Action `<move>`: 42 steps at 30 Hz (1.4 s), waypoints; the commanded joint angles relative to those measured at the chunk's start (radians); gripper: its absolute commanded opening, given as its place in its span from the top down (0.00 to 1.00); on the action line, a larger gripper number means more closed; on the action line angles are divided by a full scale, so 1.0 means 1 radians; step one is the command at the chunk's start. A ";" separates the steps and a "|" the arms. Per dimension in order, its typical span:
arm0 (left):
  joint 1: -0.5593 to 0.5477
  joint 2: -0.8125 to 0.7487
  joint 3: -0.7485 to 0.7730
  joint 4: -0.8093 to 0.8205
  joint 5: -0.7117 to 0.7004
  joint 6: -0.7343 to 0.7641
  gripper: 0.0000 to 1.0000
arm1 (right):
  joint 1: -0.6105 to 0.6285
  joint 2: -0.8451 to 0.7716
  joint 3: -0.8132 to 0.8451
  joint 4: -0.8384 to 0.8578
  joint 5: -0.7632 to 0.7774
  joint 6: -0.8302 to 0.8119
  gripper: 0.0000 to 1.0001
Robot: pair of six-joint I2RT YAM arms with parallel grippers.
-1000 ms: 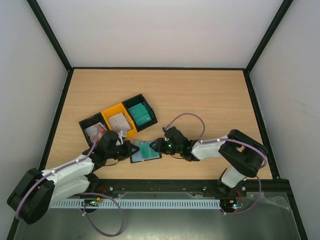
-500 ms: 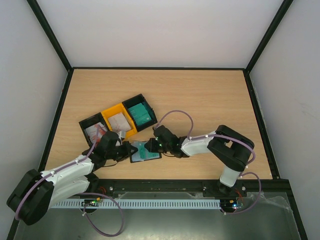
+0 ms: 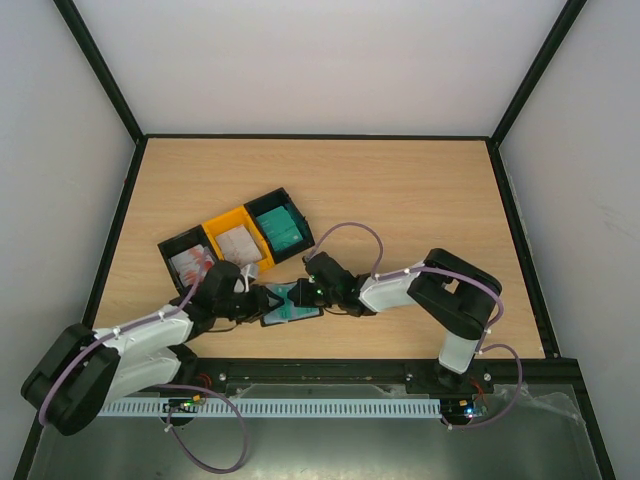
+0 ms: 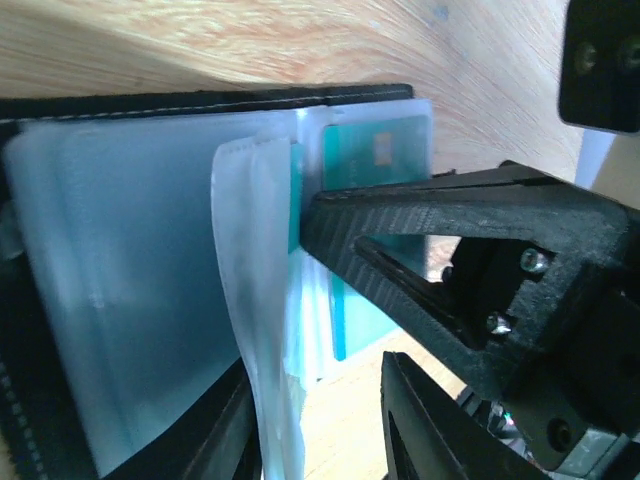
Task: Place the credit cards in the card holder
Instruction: Insert the credit card into the card holder.
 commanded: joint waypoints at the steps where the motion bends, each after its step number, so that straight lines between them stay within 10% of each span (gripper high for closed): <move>1: 0.003 0.016 0.042 0.049 0.070 0.029 0.65 | 0.008 0.015 -0.020 0.040 -0.017 -0.001 0.98; 7: 0.002 0.025 0.056 0.050 0.095 0.041 0.61 | 0.002 -0.015 -0.072 0.149 -0.031 0.051 0.98; 26: -0.094 0.174 0.161 0.085 0.096 0.060 0.43 | -0.004 -0.484 -0.184 -0.229 0.544 0.056 0.86; 42: -0.134 0.168 0.295 -0.110 -0.139 0.111 0.31 | -0.003 -0.693 -0.225 -0.331 0.528 -0.031 0.79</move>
